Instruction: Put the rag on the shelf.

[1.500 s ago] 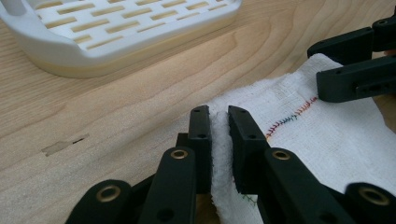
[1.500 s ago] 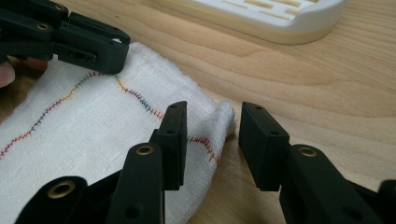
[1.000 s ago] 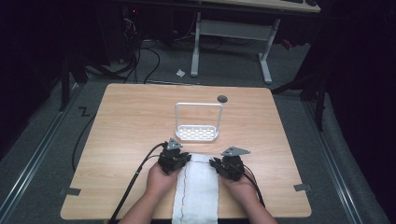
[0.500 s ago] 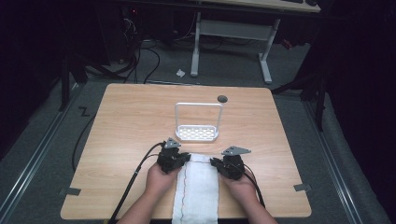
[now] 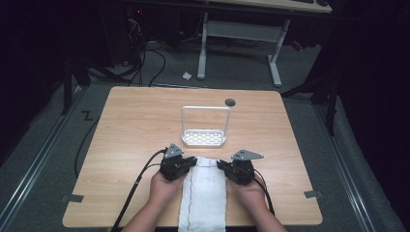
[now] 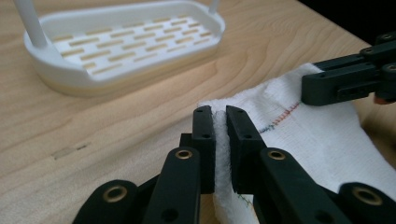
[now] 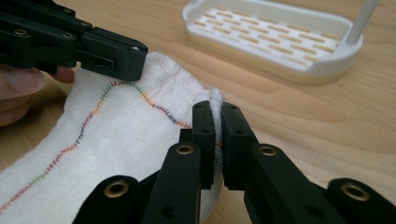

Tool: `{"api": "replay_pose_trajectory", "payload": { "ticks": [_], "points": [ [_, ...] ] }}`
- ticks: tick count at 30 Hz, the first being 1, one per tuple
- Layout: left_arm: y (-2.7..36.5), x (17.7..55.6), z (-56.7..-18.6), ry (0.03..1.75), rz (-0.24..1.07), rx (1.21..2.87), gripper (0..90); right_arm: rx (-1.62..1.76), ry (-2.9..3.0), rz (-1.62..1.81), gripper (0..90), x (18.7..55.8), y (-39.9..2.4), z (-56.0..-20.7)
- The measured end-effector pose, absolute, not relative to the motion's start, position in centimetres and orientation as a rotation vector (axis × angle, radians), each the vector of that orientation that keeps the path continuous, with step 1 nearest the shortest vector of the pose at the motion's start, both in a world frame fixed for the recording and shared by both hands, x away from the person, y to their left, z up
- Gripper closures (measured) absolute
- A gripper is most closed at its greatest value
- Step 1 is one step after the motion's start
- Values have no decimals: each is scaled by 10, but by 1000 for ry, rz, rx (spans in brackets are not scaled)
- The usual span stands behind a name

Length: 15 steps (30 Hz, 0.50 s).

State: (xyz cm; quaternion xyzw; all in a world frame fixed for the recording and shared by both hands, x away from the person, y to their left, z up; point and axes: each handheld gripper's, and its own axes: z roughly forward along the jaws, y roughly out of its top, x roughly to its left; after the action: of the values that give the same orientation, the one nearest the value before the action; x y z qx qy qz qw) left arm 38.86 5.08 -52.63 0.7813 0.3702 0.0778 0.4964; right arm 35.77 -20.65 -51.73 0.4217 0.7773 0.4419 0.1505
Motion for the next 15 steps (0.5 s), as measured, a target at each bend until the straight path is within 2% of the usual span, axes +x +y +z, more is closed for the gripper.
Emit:
{"api": "replay_pose_trajectory", "payload": {
  "ticks": [15],
  "points": [
    [58, 372, -466, 781, 309, 1772, 826, 1144, 2107, 1389, 859, 358, -207, -480]
  ]
}}
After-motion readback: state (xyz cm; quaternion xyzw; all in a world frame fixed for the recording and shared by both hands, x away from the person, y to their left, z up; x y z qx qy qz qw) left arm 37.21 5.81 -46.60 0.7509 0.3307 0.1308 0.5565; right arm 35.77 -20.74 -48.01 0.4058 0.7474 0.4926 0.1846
